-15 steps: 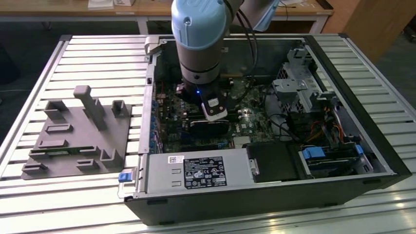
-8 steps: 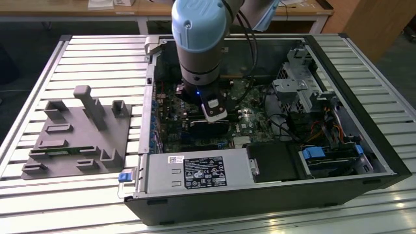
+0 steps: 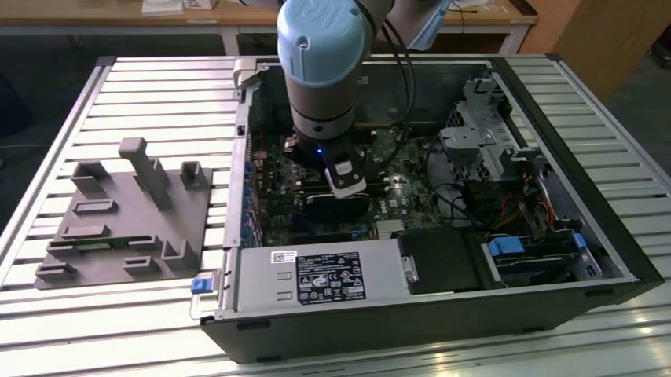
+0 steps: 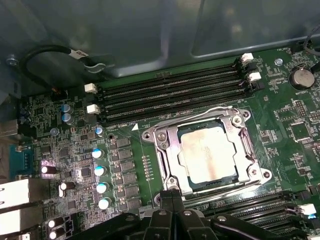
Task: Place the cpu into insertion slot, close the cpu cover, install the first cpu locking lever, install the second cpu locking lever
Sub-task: 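Install the second cpu locking lever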
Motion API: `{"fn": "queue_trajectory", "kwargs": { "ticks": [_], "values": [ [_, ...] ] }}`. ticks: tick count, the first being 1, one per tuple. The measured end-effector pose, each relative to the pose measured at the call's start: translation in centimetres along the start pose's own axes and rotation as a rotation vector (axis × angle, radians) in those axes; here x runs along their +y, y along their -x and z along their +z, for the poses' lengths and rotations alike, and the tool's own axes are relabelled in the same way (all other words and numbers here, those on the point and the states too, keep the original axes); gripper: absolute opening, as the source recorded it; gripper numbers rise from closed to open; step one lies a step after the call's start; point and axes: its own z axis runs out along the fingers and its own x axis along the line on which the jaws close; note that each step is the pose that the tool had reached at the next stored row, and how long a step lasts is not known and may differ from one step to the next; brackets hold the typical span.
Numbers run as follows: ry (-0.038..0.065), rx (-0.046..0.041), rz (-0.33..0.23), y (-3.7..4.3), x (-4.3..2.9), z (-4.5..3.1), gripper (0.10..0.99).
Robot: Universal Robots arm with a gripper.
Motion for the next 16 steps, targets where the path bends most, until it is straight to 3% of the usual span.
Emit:
{"fn": "queue_trajectory", "kwargs": {
  "ticks": [16],
  "values": [
    [-0.005,-0.0012,0.0,-0.33,-0.08,0.04,0.106]
  ]
}}
